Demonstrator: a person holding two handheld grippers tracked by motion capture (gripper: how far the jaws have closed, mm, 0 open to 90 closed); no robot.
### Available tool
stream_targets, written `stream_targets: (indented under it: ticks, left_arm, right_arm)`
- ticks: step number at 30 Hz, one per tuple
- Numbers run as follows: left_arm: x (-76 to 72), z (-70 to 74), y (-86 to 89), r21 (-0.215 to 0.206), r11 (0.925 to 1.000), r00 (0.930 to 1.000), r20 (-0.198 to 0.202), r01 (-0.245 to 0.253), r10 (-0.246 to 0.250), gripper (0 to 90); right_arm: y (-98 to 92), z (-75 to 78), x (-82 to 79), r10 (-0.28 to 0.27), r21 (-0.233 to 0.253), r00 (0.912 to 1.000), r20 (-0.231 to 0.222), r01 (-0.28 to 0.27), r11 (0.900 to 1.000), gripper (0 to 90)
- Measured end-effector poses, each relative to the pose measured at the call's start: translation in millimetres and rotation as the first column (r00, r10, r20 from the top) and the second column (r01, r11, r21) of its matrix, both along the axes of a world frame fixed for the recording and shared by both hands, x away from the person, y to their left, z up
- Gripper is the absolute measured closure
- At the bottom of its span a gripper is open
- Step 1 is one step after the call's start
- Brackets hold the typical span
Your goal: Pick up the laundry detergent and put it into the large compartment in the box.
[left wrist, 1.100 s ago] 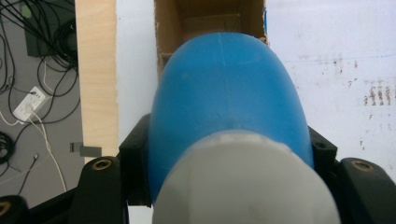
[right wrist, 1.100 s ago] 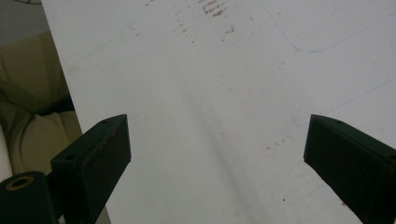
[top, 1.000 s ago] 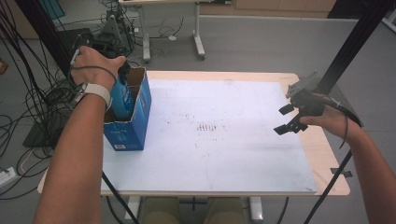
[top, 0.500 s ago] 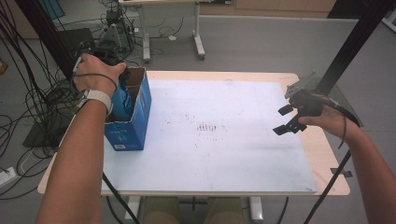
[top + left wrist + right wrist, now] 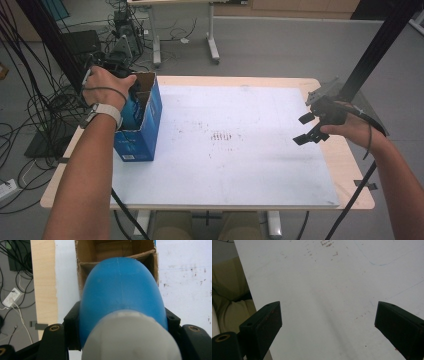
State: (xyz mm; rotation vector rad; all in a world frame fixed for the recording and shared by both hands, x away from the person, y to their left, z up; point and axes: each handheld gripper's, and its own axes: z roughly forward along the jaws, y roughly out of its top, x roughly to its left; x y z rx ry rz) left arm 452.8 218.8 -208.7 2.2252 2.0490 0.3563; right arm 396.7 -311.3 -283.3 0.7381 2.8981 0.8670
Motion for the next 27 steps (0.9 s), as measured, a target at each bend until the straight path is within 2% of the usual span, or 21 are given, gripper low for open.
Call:
stream_targets:
  ticks: [13, 18, 27]
  left_arm:
    - [-1.0, -15.7, -1.5, 0.005, 1.0, 1.0, 0.004, 0.0, 0.0, 37.9]
    - [0.1, -23.8, -1.7, -0.002, 1.0, 0.9999, -0.016, -0.002, 0.002, 37.9]
    - [1.4, -36.2, -1.8, -0.002, 1.0, 0.9997, -0.026, -0.006, 0.006, 37.9]
  right_arm:
    - [0.9, -2.6, -0.9, -0.004, 0.007, 1.0, -0.003, 0.004, 1.0, 7.4]
    - [-1.1, -4.0, -2.0, -0.006, 0.009, 1.0, -0.004, 0.006, 1.0, 7.3]
    - [-4.7, -7.7, -2.8, -0.017, 0.007, 0.9998, -0.011, 0.017, 1.0, 7.4]
